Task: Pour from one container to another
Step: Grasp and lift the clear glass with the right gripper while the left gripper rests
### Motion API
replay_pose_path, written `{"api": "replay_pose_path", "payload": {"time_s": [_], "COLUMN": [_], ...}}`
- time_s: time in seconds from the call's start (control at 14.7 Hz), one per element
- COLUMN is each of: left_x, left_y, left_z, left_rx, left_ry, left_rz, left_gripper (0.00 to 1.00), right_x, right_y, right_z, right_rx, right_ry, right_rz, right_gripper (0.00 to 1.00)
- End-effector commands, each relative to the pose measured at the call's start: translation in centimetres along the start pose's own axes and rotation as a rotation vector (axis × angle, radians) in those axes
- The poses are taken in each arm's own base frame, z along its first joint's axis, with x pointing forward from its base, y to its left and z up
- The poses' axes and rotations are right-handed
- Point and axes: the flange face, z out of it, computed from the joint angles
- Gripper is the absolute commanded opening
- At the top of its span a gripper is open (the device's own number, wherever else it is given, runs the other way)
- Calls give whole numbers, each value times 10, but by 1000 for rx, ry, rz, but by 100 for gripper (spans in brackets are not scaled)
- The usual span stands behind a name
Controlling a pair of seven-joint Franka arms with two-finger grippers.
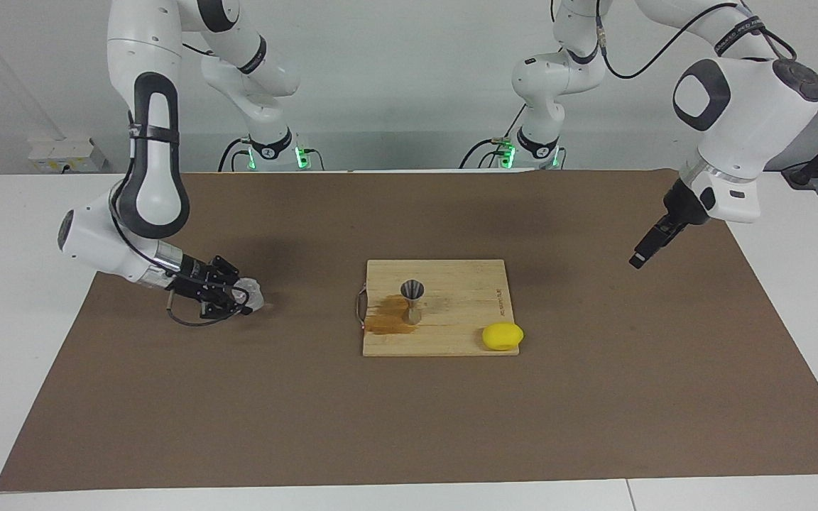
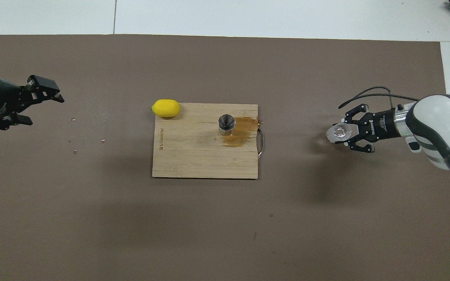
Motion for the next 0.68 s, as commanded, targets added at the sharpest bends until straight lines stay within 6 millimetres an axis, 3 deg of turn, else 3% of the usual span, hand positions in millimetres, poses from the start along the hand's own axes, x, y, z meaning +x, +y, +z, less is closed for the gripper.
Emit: {"api": "replay_pose_path", "payload": {"time_s": [0.0,0.14,0.41,0.55,0.61], "left_x": [-19,-28,-61,-80,-83], "left_y": [5,9,25,19,18], "left_z": [-17,-28,-67,-92,-96], "left_rx": [91,100,128,139,135], "left_ry": [8,-7,-74,-99,-90], "left_rz": [258,394,485,531,532], "left_gripper": [100,100,100,100,100], "right_x": [-49,-80,-145,-170,-183], "right_y": [-21,-34,-56,-63,-65], "right_z": [-3,-3,15,24,31], "right_rx": [6,4,-8,-7,-11], "right_ry": [23,68,155,184,198], "right_rz": [35,64,75,81,75], "right_gripper": [0,0,0,0,0]}}
